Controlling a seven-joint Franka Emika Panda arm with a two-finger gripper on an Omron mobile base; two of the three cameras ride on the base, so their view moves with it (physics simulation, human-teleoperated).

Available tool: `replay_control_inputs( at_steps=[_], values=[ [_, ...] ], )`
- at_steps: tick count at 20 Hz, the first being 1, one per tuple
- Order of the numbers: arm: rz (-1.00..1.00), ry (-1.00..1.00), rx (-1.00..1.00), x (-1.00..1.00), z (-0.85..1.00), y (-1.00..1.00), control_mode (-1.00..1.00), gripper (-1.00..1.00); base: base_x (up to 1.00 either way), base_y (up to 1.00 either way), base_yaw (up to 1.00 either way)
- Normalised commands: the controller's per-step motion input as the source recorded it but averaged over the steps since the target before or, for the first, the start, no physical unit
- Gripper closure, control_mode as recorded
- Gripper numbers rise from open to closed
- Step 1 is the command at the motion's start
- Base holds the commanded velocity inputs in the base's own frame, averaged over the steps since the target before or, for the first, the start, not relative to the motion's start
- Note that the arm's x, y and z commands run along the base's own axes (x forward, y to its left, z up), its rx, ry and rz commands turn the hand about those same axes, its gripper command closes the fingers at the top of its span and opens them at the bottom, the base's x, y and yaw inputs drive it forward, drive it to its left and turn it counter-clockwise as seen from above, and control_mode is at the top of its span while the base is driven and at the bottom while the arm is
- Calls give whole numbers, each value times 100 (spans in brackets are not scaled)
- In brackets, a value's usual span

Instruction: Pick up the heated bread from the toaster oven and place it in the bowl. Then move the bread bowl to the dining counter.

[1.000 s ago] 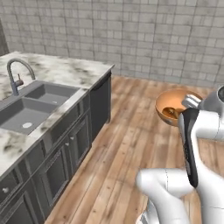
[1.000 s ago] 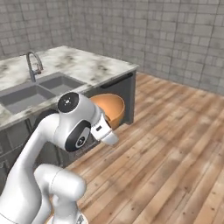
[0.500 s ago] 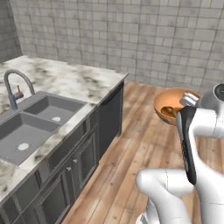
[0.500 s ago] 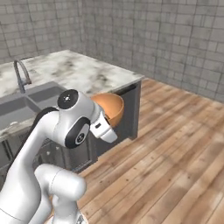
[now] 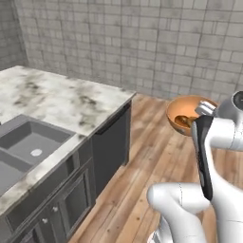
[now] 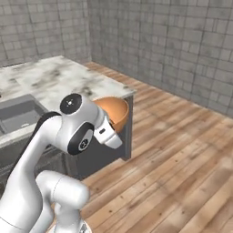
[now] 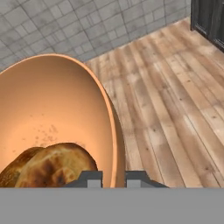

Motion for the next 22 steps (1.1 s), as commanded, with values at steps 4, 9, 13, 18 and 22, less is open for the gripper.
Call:
replay_control_inputs(
  at_steps=[4,9,13,18,22],
  values=[
    [0,0,0,0,0,0,100,100,100,-77,33],
    [0,0,0,0,0,0,100,100,100,-46,54],
    [0,0,0,0,0,0,100,100,100,-28,68],
    [0,0,0,0,0,0,100,100,100,-28,69],
    [0,0,0,0,0,0,100,100,100,-43,71]
  ],
)
